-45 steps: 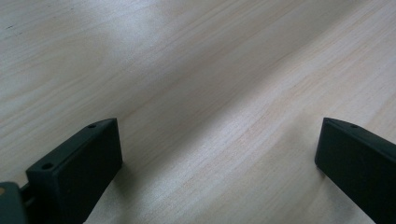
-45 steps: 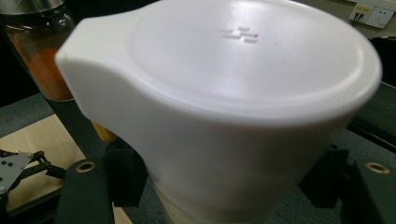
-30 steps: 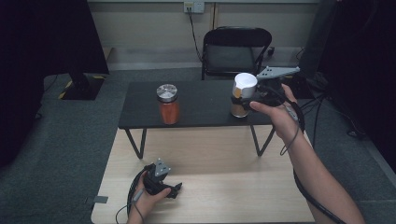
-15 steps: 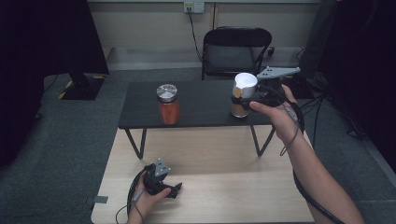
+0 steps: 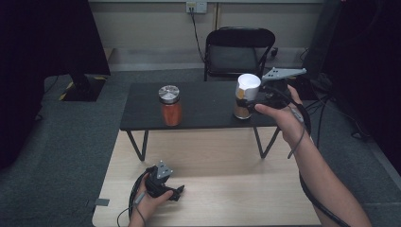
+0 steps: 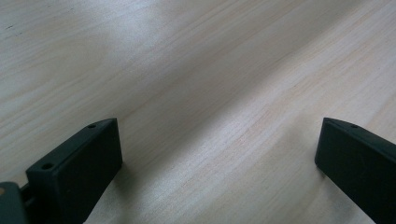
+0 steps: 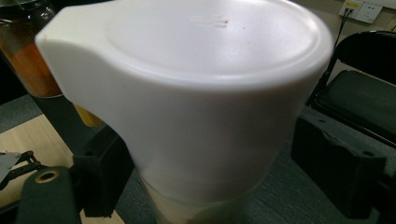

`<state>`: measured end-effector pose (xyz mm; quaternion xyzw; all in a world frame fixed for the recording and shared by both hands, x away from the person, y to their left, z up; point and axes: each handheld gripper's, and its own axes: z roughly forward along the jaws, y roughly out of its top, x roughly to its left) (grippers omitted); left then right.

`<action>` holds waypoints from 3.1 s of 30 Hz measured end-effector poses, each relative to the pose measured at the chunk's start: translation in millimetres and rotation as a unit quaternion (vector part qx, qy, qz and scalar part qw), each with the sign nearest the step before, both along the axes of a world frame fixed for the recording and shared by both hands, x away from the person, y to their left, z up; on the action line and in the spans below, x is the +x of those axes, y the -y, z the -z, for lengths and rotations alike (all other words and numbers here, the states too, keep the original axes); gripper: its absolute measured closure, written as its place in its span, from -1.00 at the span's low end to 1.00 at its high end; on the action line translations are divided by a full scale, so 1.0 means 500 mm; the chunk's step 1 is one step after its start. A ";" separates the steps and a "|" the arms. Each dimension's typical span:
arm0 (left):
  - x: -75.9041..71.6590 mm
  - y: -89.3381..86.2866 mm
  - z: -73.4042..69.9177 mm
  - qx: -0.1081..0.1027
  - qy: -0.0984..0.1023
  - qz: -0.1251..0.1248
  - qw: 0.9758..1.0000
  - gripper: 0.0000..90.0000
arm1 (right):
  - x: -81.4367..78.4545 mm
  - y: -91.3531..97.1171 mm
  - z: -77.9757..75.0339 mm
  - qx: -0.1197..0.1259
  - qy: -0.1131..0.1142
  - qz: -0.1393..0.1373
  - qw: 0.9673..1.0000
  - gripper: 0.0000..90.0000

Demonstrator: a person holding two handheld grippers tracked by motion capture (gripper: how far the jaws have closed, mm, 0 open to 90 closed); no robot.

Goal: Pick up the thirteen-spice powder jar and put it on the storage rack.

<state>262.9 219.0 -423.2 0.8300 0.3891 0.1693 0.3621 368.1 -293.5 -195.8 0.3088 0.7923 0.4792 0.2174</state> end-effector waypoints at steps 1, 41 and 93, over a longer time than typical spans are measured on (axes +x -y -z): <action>0.000 0.000 0.000 0.000 0.000 0.000 1.000 -1.00 | -0.001 0.002 0.001 0.002 0.001 0.000 1.000 -0.69; 0.000 0.000 0.000 0.000 0.000 0.000 1.000 -1.00 | -0.039 0.027 0.028 0.009 -0.002 -0.026 1.000 -0.99; 0.000 0.000 0.000 0.000 0.000 0.000 1.000 -1.00 | -0.118 0.067 0.129 0.038 0.013 -0.075 0.996 -0.99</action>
